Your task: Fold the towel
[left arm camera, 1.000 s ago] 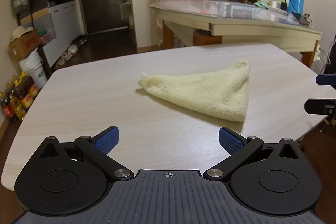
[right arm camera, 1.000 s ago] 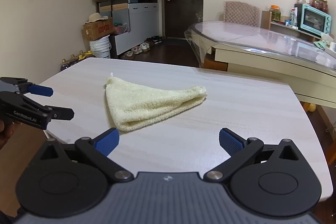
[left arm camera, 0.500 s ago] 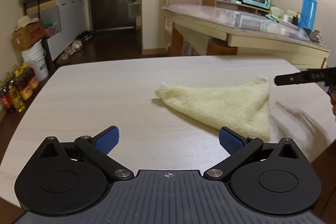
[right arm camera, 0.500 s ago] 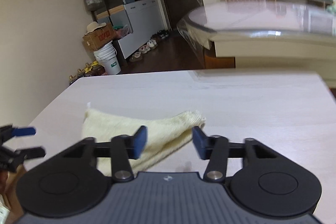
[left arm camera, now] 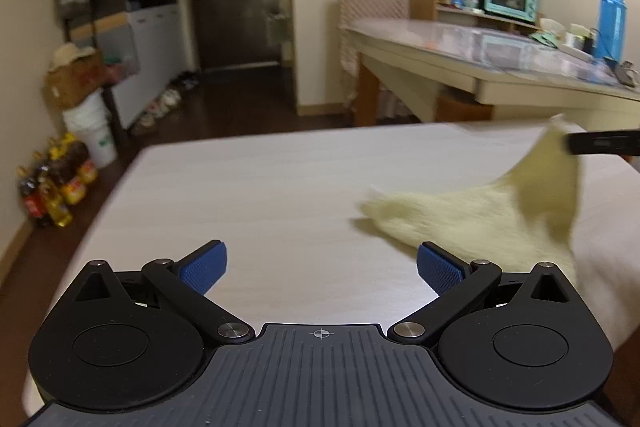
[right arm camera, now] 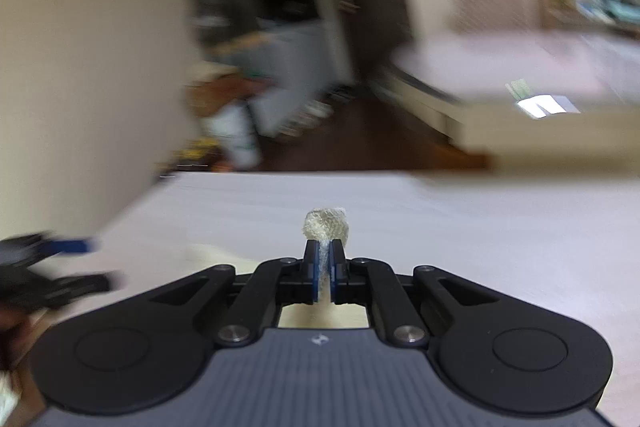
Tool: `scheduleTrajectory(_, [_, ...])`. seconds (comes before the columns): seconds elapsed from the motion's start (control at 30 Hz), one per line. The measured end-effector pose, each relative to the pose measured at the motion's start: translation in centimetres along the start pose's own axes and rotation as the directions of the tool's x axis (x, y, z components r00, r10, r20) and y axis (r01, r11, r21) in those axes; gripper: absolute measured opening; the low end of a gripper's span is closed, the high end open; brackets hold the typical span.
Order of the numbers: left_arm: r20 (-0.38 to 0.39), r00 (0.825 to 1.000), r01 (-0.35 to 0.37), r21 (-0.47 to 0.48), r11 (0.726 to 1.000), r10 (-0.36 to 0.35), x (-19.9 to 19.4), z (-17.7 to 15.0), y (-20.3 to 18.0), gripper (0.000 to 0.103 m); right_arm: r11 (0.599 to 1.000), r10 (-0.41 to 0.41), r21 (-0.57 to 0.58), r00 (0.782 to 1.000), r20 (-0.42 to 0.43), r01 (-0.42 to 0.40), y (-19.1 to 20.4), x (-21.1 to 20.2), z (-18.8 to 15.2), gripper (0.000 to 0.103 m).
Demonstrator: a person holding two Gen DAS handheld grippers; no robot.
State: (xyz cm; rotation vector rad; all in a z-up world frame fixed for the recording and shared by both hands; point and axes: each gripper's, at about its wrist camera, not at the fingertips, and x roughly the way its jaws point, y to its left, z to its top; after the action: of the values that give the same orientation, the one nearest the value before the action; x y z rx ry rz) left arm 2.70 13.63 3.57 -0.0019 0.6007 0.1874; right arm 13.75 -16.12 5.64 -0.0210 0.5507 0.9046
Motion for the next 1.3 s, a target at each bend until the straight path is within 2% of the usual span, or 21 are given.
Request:
scheduleTrajectory(0.07, [0.008,1.0,-0.025,-0.01,1.0,0.025,-0.2,0.3,1.5,0.103,0.988,0.109,-0.107,0.994,-0.014,-0.11,4.4,-0.9,0.1,0.006])
scheduleTrajectory(0.13, [0.01,0.998,-0.057,-0.011,0.998,0.057,-0.1,0.5,3.0,0.103,0.967,0.183,-0.169,0.981,-0.063,-0.191,7.4,-0.7,-0.5,0.006])
scheduleTrajectory(0.23, [-0.001,0.996,-0.088,-0.014,0.996,0.088,0.2,0.6,4.6,0.103,0.906,0.286,-0.275,0.945,-0.16,-0.321,12.8,0.9,-2.5,0.006])
scheduleTrajectory(0.33, [-0.008,0.996,-0.084,-0.015,0.996,0.084,0.4,0.5,5.1,0.103,0.858,0.319,-0.331,0.913,-0.254,-0.392,15.7,2.5,-4.0,0.006])
scheduleTrajectory(0.37, [-0.011,0.997,-0.079,-0.014,0.997,0.079,0.5,0.5,5.2,0.103,0.849,0.327,-0.333,0.902,-0.282,-0.411,16.0,2.7,-4.3,0.012])
scheduleTrajectory(0.4, [-0.012,0.998,-0.07,-0.013,0.997,0.07,0.6,0.4,5.2,0.103,0.84,0.333,-0.337,0.895,-0.297,-0.424,16.1,2.8,-4.4,0.022])
scheduleTrajectory(0.47, [-0.014,0.999,-0.046,-0.002,0.999,0.046,1.0,0.5,5.0,0.103,0.831,0.345,-0.343,0.889,-0.302,-0.439,16.1,2.4,-4.4,0.024])
scheduleTrajectory(0.5, [-0.016,0.999,-0.041,0.006,0.999,0.041,1.2,0.5,5.0,0.103,0.84,0.349,-0.328,0.893,-0.284,-0.432,15.4,2.1,-3.8,0.024])
scheduleTrajectory(0.53, [-0.019,0.999,-0.031,0.017,0.999,0.031,1.5,0.5,4.9,0.103,0.855,0.348,-0.307,0.902,-0.255,-0.417,14.4,1.7,-2.7,0.024])
scheduleTrajectory(0.67, [-0.03,0.998,0.056,0.086,0.995,-0.053,3.5,1.0,3.7,0.103,0.892,0.219,-0.355,0.954,-0.207,-0.281,11.9,2.6,-0.1,0.026])
scheduleTrajectory(0.73, [-0.038,0.996,0.08,0.113,0.99,-0.076,4.2,1.0,3.2,0.103,0.889,0.112,-0.416,0.971,-0.209,-0.192,10.2,5.0,1.2,0.026])
scheduleTrajectory(0.77, [-0.041,0.996,0.09,0.126,0.988,-0.085,4.4,0.9,2.9,0.103,0.881,0.096,-0.436,0.972,-0.214,-0.183,10.1,5.6,1.4,0.026])
scheduleTrajectory(0.87, [-0.05,0.993,0.115,0.162,0.98,-0.108,4.8,0.7,2.2,0.103,0.847,0.057,-0.497,0.963,-0.265,-0.187,9.0,9.2,1.9,0.026])
scheduleTrajectory(1.07, [-0.054,0.989,0.143,0.208,0.968,-0.135,4.9,0.2,1.5,0.103,0.753,0.063,-0.604,0.944,-0.325,-0.259,9.2,13.6,2.5,0.026])
scheduleTrajectory(1.13, [-0.057,0.988,0.152,0.205,0.967,-0.143,5.1,0.1,1.6,0.103,0.725,0.078,-0.622,0.932,-0.353,-0.296,9.5,15.2,2.7,0.031])
scheduleTrajectory(1.17, [-0.058,0.988,0.153,0.203,0.967,-0.144,5.2,0.1,1.7,0.103,0.708,0.085,-0.631,0.925,-0.369,-0.317,9.6,16.1,2.9,0.034])
scheduleTrajectory(1.23, [-0.062,0.988,0.153,0.198,0.968,-0.143,5.6,0.0,1.8,0.103,0.651,0.126,-0.643,0.893,-0.432,-0.403,9.6,17.6,3.4,0.034])
scheduleTrajectory(1.3, [-0.066,0.988,0.151,0.192,0.97,-0.141,5.9,0.0,2.0,0.103,0.619,0.137,-0.643,0.868,-0.478,-0.452,9.7,18.2,3.6,0.034])
